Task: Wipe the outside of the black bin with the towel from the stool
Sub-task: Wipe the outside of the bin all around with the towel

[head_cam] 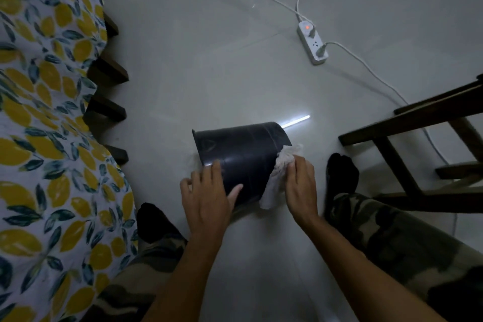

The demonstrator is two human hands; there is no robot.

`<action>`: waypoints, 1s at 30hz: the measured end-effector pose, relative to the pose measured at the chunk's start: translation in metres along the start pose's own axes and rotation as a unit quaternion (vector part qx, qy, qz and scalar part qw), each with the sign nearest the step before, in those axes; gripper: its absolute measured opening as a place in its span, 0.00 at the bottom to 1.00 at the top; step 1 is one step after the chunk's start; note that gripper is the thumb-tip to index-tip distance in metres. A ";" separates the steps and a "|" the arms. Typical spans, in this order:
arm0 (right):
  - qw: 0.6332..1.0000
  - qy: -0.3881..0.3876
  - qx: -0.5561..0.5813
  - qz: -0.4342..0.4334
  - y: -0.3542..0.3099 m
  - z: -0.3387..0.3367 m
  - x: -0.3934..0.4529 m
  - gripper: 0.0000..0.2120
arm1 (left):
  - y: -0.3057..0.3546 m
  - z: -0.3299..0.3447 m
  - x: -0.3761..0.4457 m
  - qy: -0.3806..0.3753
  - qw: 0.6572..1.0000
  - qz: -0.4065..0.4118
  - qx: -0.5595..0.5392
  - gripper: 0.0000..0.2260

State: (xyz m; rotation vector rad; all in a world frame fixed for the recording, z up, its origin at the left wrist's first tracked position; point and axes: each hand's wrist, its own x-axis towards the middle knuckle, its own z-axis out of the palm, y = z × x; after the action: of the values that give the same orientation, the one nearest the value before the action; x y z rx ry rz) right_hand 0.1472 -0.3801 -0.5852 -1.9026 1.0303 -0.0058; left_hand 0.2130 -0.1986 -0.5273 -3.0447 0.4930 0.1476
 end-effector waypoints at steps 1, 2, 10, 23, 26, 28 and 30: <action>1.000 0.002 -0.006 -0.019 0.003 -0.003 -0.001 0.16 | 0.001 -0.003 0.009 -0.001 1.000 0.011 0.010 0.31; 0.999 0.004 -0.010 -0.037 0.005 -0.005 -0.001 0.16 | 0.001 -0.004 0.018 -0.002 1.000 0.022 0.006 0.30; 1.000 -0.013 -0.020 -0.020 0.005 -0.009 0.033 0.17 | 0.010 0.008 0.036 -0.172 0.974 -0.084 -0.118 0.63; 0.996 -0.057 0.051 0.056 0.020 -0.006 0.027 0.15 | -0.003 0.032 0.001 -0.076 0.989 -0.035 -0.126 0.53; 0.998 -0.030 0.015 0.047 0.031 -0.004 0.020 0.15 | -0.009 0.027 -0.021 -0.057 0.997 -0.003 -0.051 0.41; 1.000 0.002 -0.007 0.019 0.030 -0.005 0.013 0.15 | -0.005 0.020 -0.028 -0.027 0.999 0.005 -0.030 0.31; 0.999 0.033 -0.006 -0.025 0.024 -0.006 0.005 0.15 | 0.000 0.018 -0.029 -0.009 0.999 0.030 -0.034 0.22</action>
State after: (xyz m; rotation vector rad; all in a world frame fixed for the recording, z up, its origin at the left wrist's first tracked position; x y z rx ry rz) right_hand 0.1322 -0.3928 -0.6012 -1.9497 1.0277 -0.0925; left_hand 0.1843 -0.1888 -0.5419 -3.0933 0.5890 0.1972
